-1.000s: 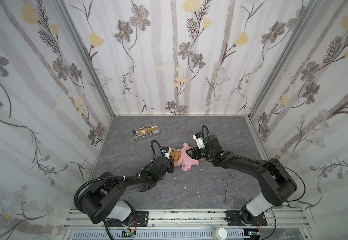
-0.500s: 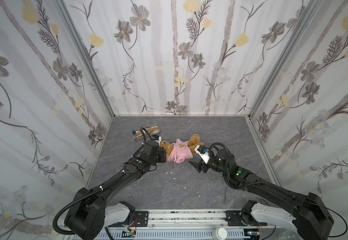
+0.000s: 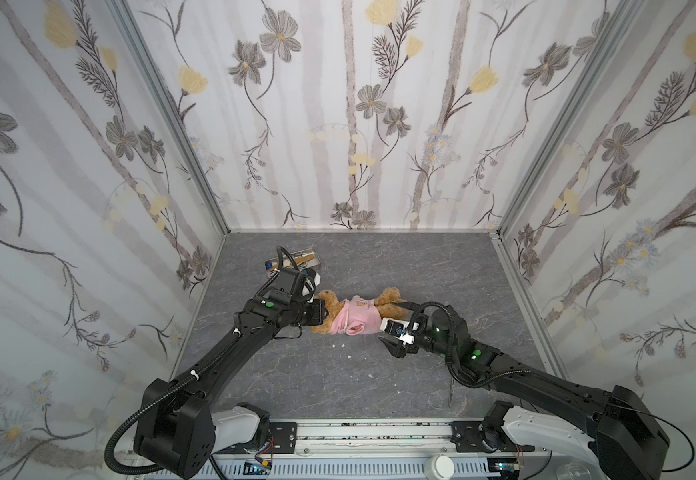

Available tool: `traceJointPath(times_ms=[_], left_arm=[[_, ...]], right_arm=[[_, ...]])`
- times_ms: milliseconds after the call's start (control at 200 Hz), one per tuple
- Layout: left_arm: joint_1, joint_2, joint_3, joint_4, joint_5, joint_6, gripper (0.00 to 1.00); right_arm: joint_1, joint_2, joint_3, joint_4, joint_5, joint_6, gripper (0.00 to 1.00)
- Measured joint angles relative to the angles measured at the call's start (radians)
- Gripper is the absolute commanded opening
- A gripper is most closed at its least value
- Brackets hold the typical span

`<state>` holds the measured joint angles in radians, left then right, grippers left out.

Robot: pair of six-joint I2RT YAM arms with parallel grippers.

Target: Dress the teddy bear

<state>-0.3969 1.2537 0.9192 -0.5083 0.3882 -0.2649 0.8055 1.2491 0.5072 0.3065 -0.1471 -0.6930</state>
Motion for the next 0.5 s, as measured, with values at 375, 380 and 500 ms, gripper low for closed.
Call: traceJointPath(times_ms=[375, 380, 500], left_arm=[[-0.001, 0.055, 0.041, -0.05, 0.121, 0.028, 0.0], [-0.001, 0.055, 0.041, -0.05, 0.122, 0.029, 0.0], [-0.006, 0.069, 0.044, -0.061, 0.145, 0.044, 0.0]], right_arm=[[0.004, 0.102, -0.006, 0.027, -0.002, -0.069, 0.96], [0.004, 0.103, -0.006, 0.027, -0.002, -0.069, 0.96], [-0.005, 0.146, -0.005, 0.055, -0.003, -0.086, 0.94]])
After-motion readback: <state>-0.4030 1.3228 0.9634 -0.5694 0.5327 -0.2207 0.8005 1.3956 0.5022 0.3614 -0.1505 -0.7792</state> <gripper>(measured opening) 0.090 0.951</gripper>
